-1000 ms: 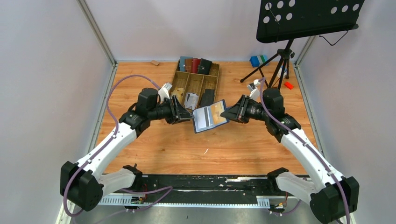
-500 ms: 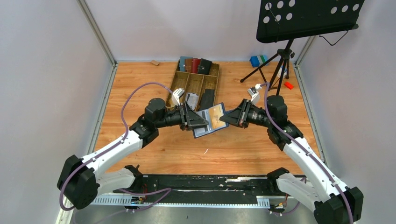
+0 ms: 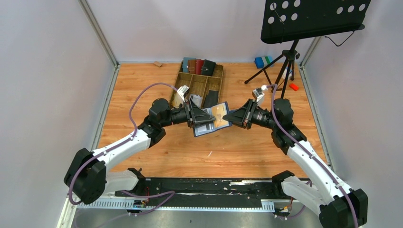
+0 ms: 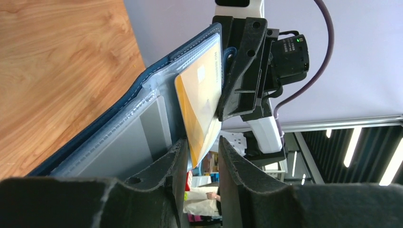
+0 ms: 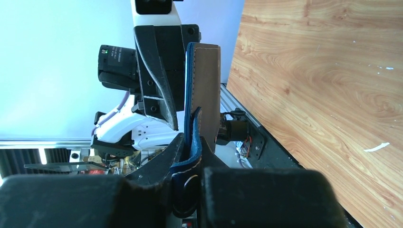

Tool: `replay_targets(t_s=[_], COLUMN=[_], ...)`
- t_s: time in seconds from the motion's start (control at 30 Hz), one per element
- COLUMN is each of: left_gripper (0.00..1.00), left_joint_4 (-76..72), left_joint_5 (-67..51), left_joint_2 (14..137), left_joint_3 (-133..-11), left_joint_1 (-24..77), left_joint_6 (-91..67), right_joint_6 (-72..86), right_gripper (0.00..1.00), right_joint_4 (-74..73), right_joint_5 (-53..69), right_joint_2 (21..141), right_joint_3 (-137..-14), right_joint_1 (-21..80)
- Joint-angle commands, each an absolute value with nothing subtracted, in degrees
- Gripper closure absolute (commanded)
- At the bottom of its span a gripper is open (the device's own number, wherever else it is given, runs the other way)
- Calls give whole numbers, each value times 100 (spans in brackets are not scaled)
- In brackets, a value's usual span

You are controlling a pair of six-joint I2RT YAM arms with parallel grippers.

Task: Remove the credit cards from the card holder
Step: Remove the credit card from the card holder.

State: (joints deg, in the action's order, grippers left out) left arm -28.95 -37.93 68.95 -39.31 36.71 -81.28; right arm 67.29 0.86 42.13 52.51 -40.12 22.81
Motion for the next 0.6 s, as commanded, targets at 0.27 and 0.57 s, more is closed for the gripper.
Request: replay_targets(t_s=[0.27,0.57], left_gripper=[94,96], left_joint_4=[-4051,-3937], left_joint_5=[-3842,-3816], left_joint_2=[7011,7054], left_joint_3=[-3709,-3785], left_joint_1=[3674,3708], left_joint_6=[-8745,-8706], right_joint_6=[7496,7689], right_gripper=[100,100], right_joint_4=[1162,1371], right_joint_5=[4246,4264], right_joint_2=[4866,4756], right_joint_3=[-3580,-3390], right_joint_1=[2323,2380])
